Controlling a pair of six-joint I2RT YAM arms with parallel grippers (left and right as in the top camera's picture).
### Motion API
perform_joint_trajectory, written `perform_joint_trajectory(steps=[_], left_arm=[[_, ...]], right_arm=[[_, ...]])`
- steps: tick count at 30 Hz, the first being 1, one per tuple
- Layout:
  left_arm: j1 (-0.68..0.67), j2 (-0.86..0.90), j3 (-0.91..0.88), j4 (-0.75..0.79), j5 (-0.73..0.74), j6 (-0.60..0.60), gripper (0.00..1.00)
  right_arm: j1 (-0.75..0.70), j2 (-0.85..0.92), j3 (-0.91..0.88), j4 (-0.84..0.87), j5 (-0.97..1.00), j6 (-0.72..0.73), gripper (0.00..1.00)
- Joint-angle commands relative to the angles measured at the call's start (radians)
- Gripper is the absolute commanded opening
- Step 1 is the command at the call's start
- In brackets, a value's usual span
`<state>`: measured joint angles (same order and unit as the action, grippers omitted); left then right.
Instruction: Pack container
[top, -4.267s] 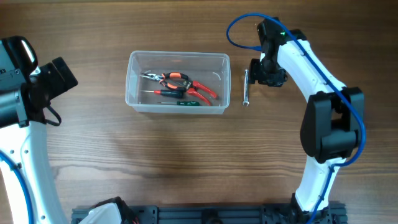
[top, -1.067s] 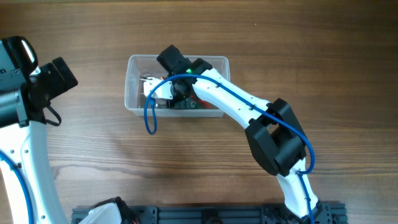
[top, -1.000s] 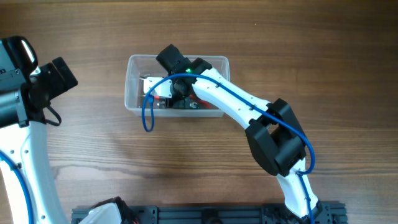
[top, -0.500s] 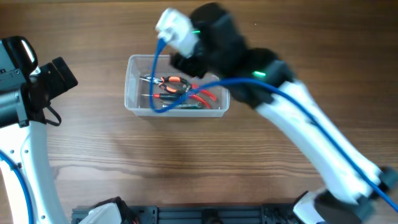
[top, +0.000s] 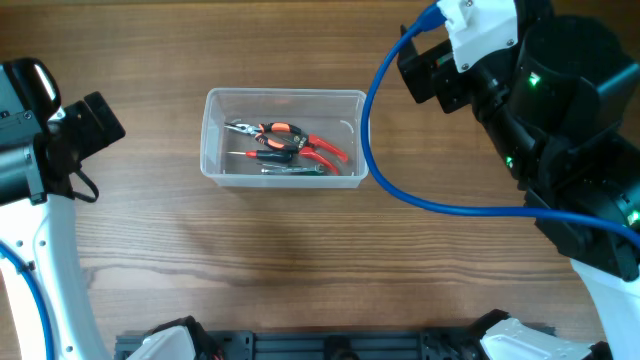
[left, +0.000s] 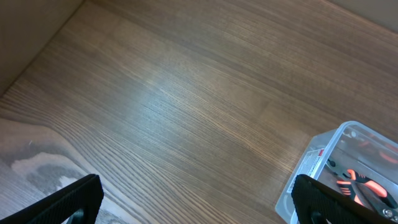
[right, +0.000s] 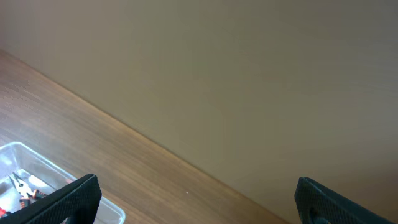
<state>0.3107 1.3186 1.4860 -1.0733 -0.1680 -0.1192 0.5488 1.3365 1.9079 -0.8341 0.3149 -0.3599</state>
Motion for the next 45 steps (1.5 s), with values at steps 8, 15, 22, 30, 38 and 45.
perform_joint_trajectory(steps=[8, 15, 22, 30, 38, 45], left_arm=[[0.006, 0.003, 0.003, 0.002, -0.009, -0.020, 1.00], [0.006, 0.003, 0.003, 0.002, -0.009, -0.020, 1.00], [0.006, 0.003, 0.003, 0.002, -0.009, -0.020, 1.00], [0.006, 0.003, 0.003, 0.002, -0.009, -0.020, 1.00], [0.006, 0.003, 0.003, 0.002, -0.009, -0.020, 1.00], [0.006, 0.003, 0.003, 0.002, -0.009, -0.020, 1.00]], right_arm=[[-0.003, 0.013, 0.003, -0.130, 0.063, 0.113, 1.00], [-0.125, -0.170, -0.056, -0.144, 0.012, 0.367, 1.00], [-0.381, -0.491, -0.495, 0.052, -0.178, 0.363, 1.00], [-0.510, -0.797, -1.105, 0.247, -0.198, 0.631, 1.00], [-0.511, -1.050, -1.508, 0.461, -0.282, 0.603, 1.00], [-0.511, -1.197, -1.680, 0.469, -0.324, 0.572, 1.00]])
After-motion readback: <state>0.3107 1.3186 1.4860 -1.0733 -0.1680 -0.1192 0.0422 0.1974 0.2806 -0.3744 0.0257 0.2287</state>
